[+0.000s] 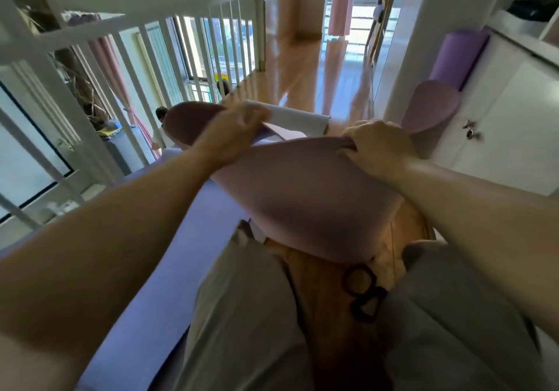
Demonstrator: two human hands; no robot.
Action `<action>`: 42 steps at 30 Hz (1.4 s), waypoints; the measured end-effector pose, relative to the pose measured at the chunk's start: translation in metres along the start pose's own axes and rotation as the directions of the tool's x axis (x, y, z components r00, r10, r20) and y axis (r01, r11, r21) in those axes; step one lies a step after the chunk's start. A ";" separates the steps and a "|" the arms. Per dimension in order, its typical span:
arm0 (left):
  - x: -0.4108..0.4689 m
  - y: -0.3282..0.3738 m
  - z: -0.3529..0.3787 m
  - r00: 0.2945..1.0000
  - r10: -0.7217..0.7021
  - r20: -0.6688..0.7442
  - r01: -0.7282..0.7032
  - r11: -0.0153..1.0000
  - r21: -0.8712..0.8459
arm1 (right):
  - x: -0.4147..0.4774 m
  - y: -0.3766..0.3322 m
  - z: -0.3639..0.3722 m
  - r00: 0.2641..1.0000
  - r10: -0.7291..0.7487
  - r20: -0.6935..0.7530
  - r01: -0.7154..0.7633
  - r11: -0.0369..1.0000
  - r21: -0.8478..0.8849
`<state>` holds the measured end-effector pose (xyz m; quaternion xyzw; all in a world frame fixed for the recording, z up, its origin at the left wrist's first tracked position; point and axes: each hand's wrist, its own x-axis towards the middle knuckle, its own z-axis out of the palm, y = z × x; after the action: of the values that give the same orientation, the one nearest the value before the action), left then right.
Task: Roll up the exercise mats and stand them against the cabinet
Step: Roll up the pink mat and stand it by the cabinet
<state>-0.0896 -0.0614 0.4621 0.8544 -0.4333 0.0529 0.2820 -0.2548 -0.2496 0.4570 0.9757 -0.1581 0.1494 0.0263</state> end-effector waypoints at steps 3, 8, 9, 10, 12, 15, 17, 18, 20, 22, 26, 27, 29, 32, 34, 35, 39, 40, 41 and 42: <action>-0.012 0.034 0.019 0.893 0.181 0.412 -0.233 0.969 0.079 | 0.005 -0.011 0.004 0.995 -0.099 0.008 0.098 0.994 0.057; -0.015 0.017 0.025 0.910 0.236 0.341 -0.281 0.955 0.090 | -0.005 0.016 0.001 0.995 -0.093 0.039 0.093 0.996 -0.002; -0.017 0.013 0.021 0.916 0.217 0.337 -0.255 0.964 0.072 | -0.007 0.027 0.000 0.997 -0.039 0.067 0.043 0.997 -0.058; -0.019 0.010 0.019 0.922 0.203 0.331 -0.233 0.971 0.056 | -0.009 0.037 -0.001 0.995 0.027 0.094 -0.018 0.995 -0.095; -0.021 0.003 0.017 0.929 0.160 0.334 -0.192 0.979 0.066 | -0.010 0.053 0.000 0.978 0.169 0.120 -0.161 0.984 -0.073; -0.021 -0.007 0.017 0.930 0.046 0.364 -0.098 0.987 0.125 | -0.013 0.062 0.006 0.905 0.396 0.154 -0.424 0.868 0.259; -0.022 -0.007 0.016 0.903 -0.079 0.422 0.009 0.986 0.167 | -0.012 0.057 0.013 0.898 0.404 0.172 -0.439 0.808 0.394; -0.022 -0.007 0.014 0.872 -0.146 0.467 0.055 0.977 0.205 | -0.011 0.052 0.017 0.925 0.361 0.117 -0.376 0.828 0.416; -0.019 -0.007 0.006 0.767 -0.279 0.578 0.144 0.952 0.269 | -0.011 0.032 0.022 0.962 0.270 -0.039 -0.226 0.871 0.436; -0.013 -0.005 -0.009 0.640 -0.344 0.687 0.330 0.931 0.158 | -0.010 0.009 0.023 0.967 0.154 -0.204 -0.052 0.901 0.430; 0.009 0.012 -0.042 0.808 -0.318 0.495 0.521 0.778 -0.350 | -0.006 -0.024 0.025 0.891 -0.170 -0.421 0.334 0.873 0.354; 0.013 0.017 -0.047 0.844 -0.313 0.435 0.496 0.764 -0.412 | -0.006 -0.029 0.027 0.895 -0.205 -0.397 0.363 0.852 0.378; 0.015 0.029 -0.050 0.839 -0.270 0.473 0.463 0.811 -0.358 | -0.010 -0.033 0.031 0.913 -0.200 -0.356 0.355 0.819 0.451; 0.004 0.049 -0.043 0.598 -0.243 0.763 0.422 0.906 -0.043 | -0.017 -0.033 0.035 0.920 -0.106 -0.376 0.302 0.806 0.509; -0.003 0.055 -0.032 0.481 -0.233 0.845 0.389 0.921 0.032 | -0.020 -0.031 0.037 0.921 -0.075 -0.381 0.289 0.789 0.542; -0.006 0.055 -0.026 0.489 -0.226 0.842 0.380 0.924 0.028 | -0.022 -0.031 0.038 0.932 -0.059 -0.358 0.270 0.773 0.575; -0.014 0.058 -0.015 0.705 -0.156 0.691 0.113 0.988 0.108 | -0.031 -0.024 0.040 0.986 -0.050 -0.160 0.145 0.732 0.666; -0.016 0.061 -0.017 0.758 -0.120 0.641 0.051 0.991 0.125 | -0.033 -0.019 0.040 0.995 -0.077 -0.070 0.104 0.746 0.657; -0.018 0.063 -0.019 0.793 -0.090 0.602 0.018 0.992 0.125 | -0.035 -0.014 0.042 0.995 -0.092 0.025 0.055 0.763 0.644; -0.019 0.063 -0.023 0.815 -0.066 0.576 0.003 0.994 0.111 | -0.037 -0.009 0.046 0.990 -0.090 0.109 0.001 0.778 0.628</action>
<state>-0.1463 -0.0646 0.5025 0.8513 -0.4796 -0.1915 0.0929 -0.2724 -0.2347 0.4020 0.9403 -0.0773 0.1275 -0.3060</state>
